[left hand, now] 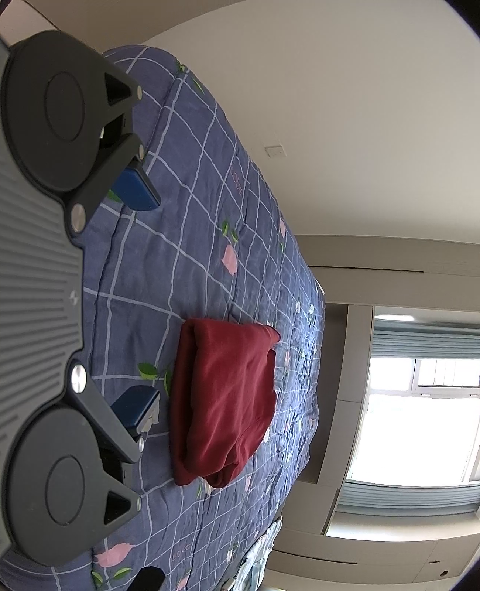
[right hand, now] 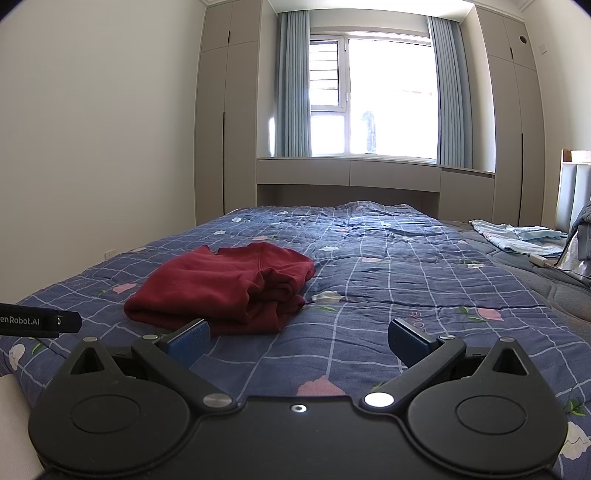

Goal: Fold small clothes

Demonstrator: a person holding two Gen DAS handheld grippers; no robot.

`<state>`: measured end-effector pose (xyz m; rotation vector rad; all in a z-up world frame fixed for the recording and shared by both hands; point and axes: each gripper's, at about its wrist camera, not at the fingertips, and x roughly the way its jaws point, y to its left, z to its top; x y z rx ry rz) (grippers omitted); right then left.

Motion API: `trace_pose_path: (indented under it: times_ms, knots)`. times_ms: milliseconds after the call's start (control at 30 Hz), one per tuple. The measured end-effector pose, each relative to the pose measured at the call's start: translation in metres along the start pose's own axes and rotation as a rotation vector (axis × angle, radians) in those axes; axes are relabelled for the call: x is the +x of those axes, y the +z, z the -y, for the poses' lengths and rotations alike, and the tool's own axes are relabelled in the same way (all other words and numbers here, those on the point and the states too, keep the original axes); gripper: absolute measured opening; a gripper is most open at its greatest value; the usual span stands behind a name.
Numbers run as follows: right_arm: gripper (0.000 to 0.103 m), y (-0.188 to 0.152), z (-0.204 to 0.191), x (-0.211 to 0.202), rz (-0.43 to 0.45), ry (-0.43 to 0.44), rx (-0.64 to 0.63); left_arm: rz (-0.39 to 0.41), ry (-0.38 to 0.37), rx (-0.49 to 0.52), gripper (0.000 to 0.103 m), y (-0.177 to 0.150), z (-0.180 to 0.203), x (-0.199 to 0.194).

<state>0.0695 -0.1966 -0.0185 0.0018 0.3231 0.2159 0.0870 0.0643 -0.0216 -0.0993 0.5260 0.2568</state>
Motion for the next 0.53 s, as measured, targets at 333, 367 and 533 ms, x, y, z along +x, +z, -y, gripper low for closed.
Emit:
trace_pose_path:
  times_ms: [333, 367, 533]
  knots:
    - [0.102, -0.0030, 0.0007, 0.0018, -0.006, 0.002, 0.001, 0.007, 0.003, 0.014, 0.103, -0.0005, 0.0017, -0.0004]
    - [0.102, -0.0032, 0.0004, 0.0024, -0.007, 0.002, 0.001, 0.007, 0.002, 0.016, 0.103, -0.0004, 0.0017, -0.0001]
    - [0.102, -0.0031, 0.0011, 0.0025, -0.011, 0.003, 0.000, 0.001, 0.007, 0.019, 0.103, -0.0006, 0.0022, 0.0013]
